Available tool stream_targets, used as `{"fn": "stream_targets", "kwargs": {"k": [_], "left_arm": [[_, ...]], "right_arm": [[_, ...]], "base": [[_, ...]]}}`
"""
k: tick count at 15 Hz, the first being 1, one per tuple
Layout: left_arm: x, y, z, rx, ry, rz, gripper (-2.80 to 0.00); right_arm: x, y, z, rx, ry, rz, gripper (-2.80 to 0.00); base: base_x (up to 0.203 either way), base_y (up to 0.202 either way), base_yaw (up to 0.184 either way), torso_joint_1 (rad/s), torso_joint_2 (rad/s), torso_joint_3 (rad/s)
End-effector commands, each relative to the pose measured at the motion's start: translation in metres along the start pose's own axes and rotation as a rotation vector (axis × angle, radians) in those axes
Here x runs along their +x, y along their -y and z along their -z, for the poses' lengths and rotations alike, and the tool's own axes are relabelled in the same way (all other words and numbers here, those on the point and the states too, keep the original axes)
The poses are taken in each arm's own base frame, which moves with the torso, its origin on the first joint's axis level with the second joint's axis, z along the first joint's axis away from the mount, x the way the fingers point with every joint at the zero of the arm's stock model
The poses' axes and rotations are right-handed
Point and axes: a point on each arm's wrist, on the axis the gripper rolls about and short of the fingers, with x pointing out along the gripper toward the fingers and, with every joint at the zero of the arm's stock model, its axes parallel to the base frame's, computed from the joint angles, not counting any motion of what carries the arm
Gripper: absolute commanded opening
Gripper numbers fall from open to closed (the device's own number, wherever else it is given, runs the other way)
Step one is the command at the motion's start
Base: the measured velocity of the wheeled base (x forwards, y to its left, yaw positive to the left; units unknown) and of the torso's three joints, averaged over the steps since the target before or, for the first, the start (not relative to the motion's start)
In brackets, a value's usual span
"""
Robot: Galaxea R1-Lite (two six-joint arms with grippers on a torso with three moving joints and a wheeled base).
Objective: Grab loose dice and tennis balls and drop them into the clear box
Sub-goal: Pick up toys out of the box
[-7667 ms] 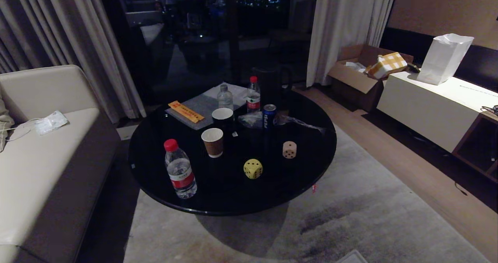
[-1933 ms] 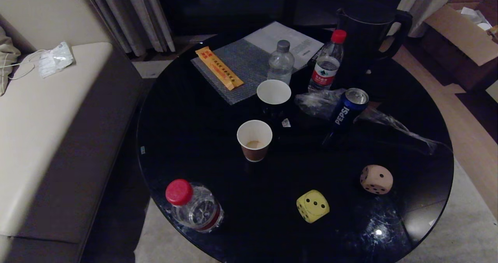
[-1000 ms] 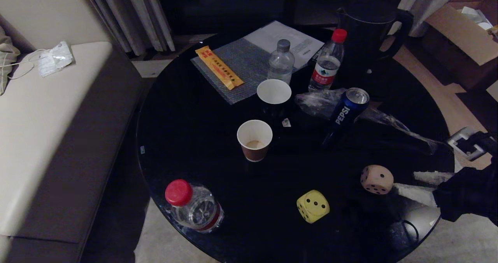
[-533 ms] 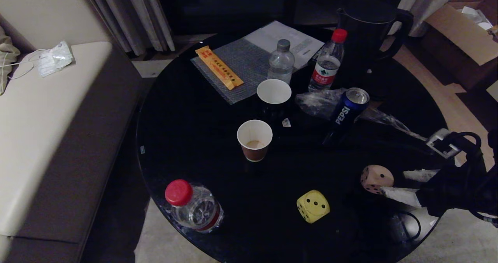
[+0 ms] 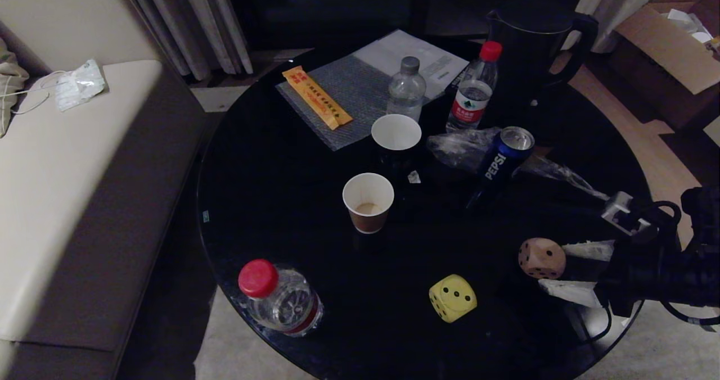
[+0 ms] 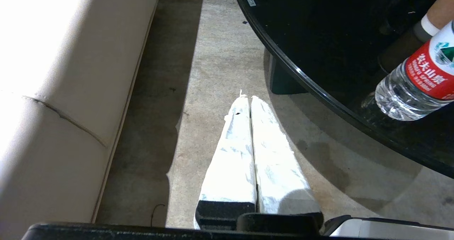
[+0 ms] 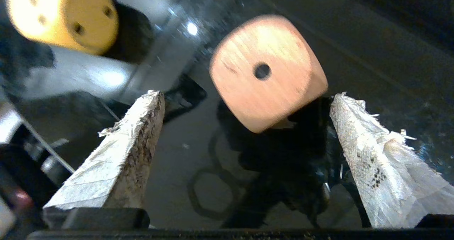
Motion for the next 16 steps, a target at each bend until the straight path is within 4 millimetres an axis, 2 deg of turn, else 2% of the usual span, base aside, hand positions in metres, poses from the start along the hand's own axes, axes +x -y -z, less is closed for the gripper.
{"fn": "stream_targets", "kwargs": {"k": [1,4,8,12,14,16], "left_arm": [[0.0,0.0,0.0,-0.001,-0.003,-0.001,-2.8],[0.0,0.0,0.0,-0.001,-0.001,-0.001,-2.8],[0.0,0.0,0.0,-0.001,-0.003,-0.001,-2.8],[0.0,0.0,0.0,-0.001,-0.003,-0.001,-2.8],[0.0,0.0,0.0,-0.001,-0.003,-0.001,-2.8],[0.0,0.0,0.0,-0.001,-0.003,-0.001,-2.8]], "right_arm": [[0.006,0.007,0.008,0.005,-0.029,-0.001,0.0],[0.01,0.014,0.007,0.0,-0.026,0.003,0.0],[0.006,0.013,-0.002,-0.007,0.003,0.008,0.0],[0.008,0.008,-0.009,0.172,0.01,-0.006,0.0],[0.009,-0.001,-0.018,0.202,0.026,-0.029,0.0],[0.012,-0.002,-0.026,0.218,0.025,0.006,0.0]], "base": [[0.0,0.0,0.0,0.0,0.0,0.0],[0.0,0.0,0.0,0.0,0.0,0.0],[0.0,0.0,0.0,0.0,0.0,0.0],[0.0,0.0,0.0,0.0,0.0,0.0],[0.0,0.0,0.0,0.0,0.0,0.0],[0.0,0.0,0.0,0.0,0.0,0.0]]}}
